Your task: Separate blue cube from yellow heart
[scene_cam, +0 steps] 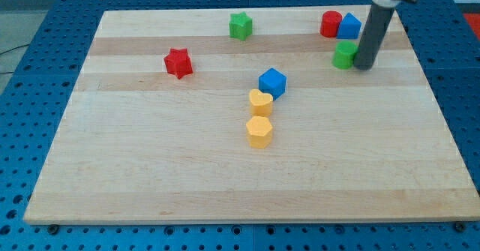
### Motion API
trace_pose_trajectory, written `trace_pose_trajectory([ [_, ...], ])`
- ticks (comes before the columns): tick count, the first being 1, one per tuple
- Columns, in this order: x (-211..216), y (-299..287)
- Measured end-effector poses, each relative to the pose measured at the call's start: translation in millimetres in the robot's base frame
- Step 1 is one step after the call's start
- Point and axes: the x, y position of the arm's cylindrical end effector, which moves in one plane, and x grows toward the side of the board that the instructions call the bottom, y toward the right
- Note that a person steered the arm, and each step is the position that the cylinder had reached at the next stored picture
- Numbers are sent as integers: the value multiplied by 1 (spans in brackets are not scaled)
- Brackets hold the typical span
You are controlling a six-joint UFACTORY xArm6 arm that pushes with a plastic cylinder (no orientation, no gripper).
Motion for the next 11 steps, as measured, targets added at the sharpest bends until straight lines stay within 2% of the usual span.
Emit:
trace_pose_trajectory([
  [1, 6, 9],
  [2, 141, 10],
  [3, 247, -70],
  [4, 254, -124],
  [6, 203, -166],
  [8, 139, -175],
  [10, 62, -171],
  [11, 37, -126],
])
